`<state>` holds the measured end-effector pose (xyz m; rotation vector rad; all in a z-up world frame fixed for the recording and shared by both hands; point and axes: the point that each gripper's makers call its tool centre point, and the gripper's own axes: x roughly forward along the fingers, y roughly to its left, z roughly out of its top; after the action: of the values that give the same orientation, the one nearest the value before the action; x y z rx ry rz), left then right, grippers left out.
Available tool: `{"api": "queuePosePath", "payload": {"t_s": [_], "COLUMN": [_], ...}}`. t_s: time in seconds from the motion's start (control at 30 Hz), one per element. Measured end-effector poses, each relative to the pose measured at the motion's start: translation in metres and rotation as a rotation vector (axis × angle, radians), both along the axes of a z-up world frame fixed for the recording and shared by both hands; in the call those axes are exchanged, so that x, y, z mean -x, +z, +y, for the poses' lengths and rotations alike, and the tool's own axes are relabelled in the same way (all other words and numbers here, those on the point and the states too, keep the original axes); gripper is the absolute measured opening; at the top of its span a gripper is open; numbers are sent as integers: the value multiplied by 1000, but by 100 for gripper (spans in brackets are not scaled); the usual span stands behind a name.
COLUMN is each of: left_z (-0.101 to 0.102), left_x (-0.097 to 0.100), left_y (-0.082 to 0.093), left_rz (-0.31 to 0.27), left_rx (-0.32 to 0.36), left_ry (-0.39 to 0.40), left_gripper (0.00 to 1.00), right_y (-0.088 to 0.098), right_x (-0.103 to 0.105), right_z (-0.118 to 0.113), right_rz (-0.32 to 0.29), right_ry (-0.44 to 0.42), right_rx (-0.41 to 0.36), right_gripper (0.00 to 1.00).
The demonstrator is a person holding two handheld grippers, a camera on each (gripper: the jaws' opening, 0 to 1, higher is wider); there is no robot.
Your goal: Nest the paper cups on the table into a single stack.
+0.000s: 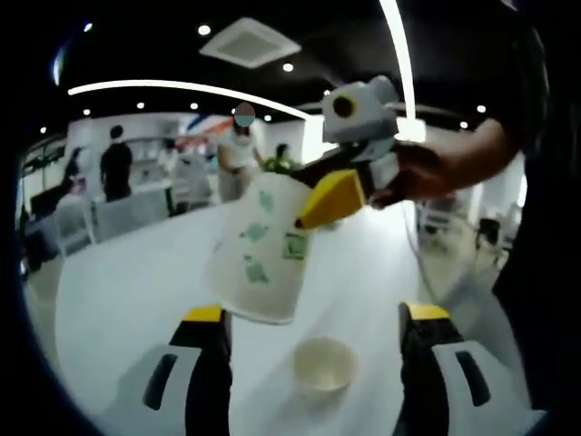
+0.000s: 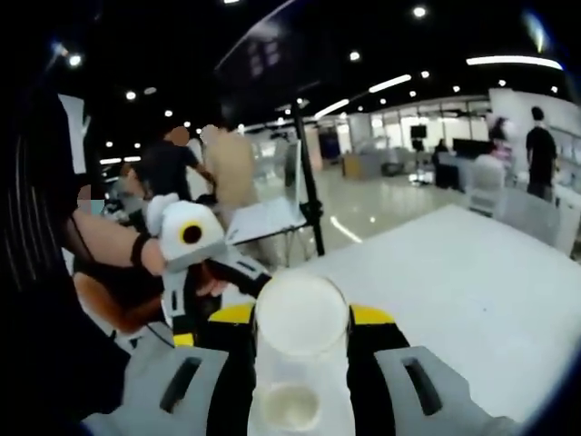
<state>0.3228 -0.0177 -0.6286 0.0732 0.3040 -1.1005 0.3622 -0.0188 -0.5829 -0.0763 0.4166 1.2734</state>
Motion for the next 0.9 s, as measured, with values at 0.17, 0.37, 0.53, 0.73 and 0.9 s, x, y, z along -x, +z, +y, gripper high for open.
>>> {"api": "queuePosePath", "payload": {"t_s": [0.17, 0.37, 0.53, 0.73, 0.9], "left_z": [3, 3, 5, 6, 7], "left_x": [3, 10, 12, 14, 14], "left_y": [4, 10, 13, 22, 26], "left_rz": [8, 52, 52, 62, 86], "left_rx": [34, 84, 97, 133, 162], "left_ry": [1, -20, -22, -29, -25], "left_gripper": [72, 59, 55, 49, 44], "right_y": [-5, -15, -22, -28, -35], "right_x": [4, 16, 21, 28, 31], "right_z": [-2, -5, -8, -10, -10], "right_rz": [36, 52, 61, 64, 78], "right_ry": [11, 43, 63, 81, 91], "right_rx": [-11, 11, 24, 27, 28], "right_gripper": [35, 35, 35, 35, 35]}}
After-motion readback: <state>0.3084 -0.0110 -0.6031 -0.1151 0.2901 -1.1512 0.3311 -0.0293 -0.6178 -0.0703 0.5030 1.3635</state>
